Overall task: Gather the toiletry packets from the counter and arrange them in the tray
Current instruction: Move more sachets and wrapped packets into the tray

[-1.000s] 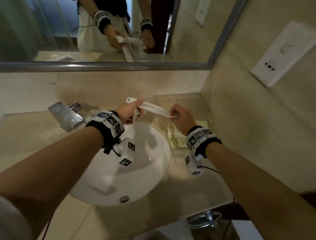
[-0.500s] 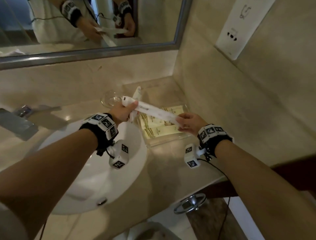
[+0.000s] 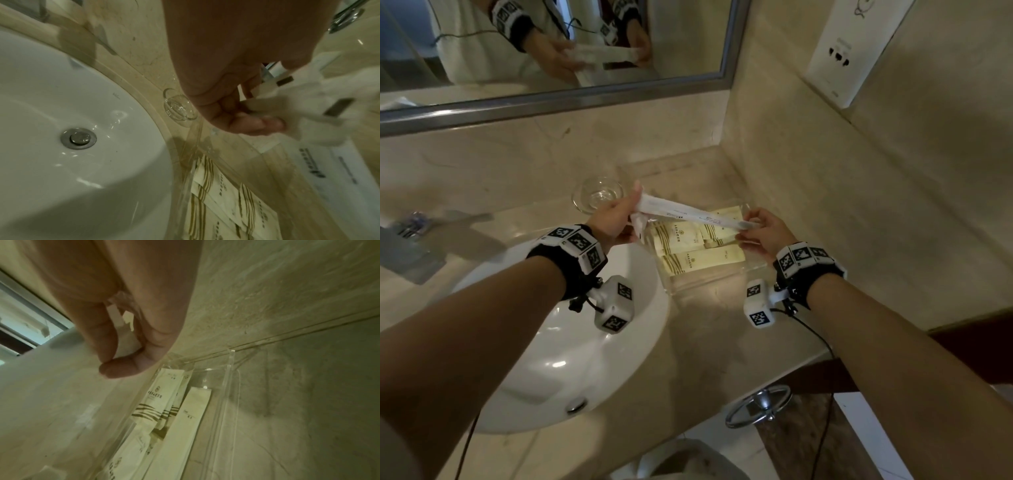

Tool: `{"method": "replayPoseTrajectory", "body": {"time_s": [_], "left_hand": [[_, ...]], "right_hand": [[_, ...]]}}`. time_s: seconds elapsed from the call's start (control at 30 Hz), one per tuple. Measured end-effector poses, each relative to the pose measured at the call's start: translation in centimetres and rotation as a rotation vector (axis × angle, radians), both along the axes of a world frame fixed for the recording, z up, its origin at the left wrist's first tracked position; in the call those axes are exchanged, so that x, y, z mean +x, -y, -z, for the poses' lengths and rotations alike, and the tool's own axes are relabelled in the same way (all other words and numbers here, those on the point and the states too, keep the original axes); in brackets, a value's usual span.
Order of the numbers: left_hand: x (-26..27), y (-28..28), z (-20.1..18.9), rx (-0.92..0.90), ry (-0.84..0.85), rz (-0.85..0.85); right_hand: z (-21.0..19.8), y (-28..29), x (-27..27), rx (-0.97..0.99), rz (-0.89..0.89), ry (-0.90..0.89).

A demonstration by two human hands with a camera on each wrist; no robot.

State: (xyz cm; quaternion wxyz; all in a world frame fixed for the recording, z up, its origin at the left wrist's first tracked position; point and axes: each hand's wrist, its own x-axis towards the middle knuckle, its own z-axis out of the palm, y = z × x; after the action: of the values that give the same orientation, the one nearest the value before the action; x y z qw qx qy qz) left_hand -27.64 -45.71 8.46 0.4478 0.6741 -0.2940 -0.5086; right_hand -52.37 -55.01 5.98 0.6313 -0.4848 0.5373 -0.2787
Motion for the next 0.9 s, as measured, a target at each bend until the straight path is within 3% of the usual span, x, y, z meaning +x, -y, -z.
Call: {"method": "replayPoseTrajectory", "body": {"time_s": [0.13, 0.3, 0.37, 0.5, 0.6, 0.67, 0.77, 0.9], "left_hand": [[-0.2, 0.2, -0.1, -0.011, -0.043, -0.003], [0.2, 0.2, 0.3, -0.048, 0.000, 0.039], [0.3, 0.2, 0.4, -0.073, 0.009, 0.046], [0.2, 0.5, 0.7, -0.088, 0.042, 0.056], [0.3, 1.0, 1.1, -0.119, 0.027, -0.076], [0.6, 1.2, 1.4, -0.129, 0.028, -0.134], [1.0, 1.3, 2.0, -0.132, 0.076, -0.103], [0.8, 1.3, 2.9, -0.166, 0.130, 0.021]], "right_hand": [[0.3, 0.4, 0.5, 0.002, 0.039, 0.055], [0.2, 0.9, 0.5, 0.251, 0.195, 0.428], [0.3, 1.1, 0.6, 0.284, 0.252, 0.465], [1.0, 1.5, 0.9, 0.251, 0.212, 0.276], [2.0, 2.1, 0.2, 0.208, 0.296, 0.210], [2.7, 2.5, -0.5, 0.143, 0.318, 0.050], [3.6, 2.9, -1.4, 0.044, 0.252, -0.200], [4.3, 2.9, -1.7, 0.022, 0.133, -0.333]]}}
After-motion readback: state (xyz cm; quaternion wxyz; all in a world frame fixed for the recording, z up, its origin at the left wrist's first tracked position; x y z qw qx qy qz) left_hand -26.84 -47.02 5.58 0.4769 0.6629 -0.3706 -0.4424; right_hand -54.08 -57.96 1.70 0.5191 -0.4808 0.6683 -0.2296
